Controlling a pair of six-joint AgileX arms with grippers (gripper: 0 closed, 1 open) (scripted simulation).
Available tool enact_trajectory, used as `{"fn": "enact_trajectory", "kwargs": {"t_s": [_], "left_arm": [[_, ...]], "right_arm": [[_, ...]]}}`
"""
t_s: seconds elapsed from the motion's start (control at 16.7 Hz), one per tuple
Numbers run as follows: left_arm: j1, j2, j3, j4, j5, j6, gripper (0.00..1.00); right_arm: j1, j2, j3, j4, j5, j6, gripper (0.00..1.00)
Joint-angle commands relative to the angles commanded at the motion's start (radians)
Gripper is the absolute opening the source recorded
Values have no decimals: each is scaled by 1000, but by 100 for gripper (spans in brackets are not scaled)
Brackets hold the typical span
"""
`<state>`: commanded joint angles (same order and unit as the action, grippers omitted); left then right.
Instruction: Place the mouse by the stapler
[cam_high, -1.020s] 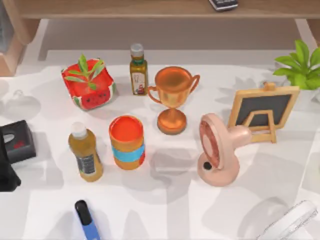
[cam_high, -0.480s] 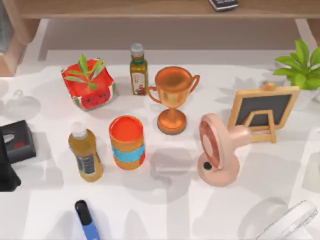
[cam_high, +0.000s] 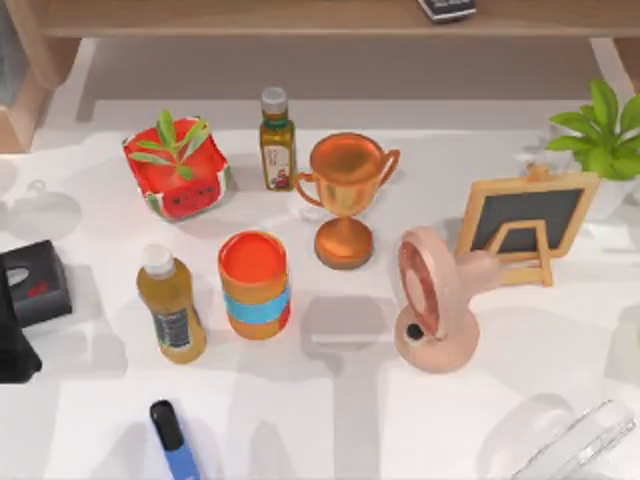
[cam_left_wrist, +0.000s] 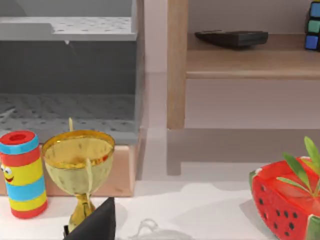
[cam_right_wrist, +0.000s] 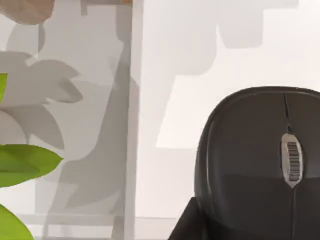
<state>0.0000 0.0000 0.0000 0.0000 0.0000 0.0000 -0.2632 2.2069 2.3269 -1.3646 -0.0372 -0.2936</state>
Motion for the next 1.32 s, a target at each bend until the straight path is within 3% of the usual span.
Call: {"fn": "enact_trajectory", "kwargs": {"t_s": [0.24,0.6,1.02,1.32], "left_arm": [[0,0,0,0,0,0,100],[0,0,0,0,0,0,100],[0,0,0,0,0,0,100],[0,0,0,0,0,0,100]], "right_arm": [[189,-167,-93,24,2,234,0],[588,-286,-263,130,7,619,0],[1041,-271,-505,277,44,1040,0],[1260,-198,-681,346,91,1268,0]]}}
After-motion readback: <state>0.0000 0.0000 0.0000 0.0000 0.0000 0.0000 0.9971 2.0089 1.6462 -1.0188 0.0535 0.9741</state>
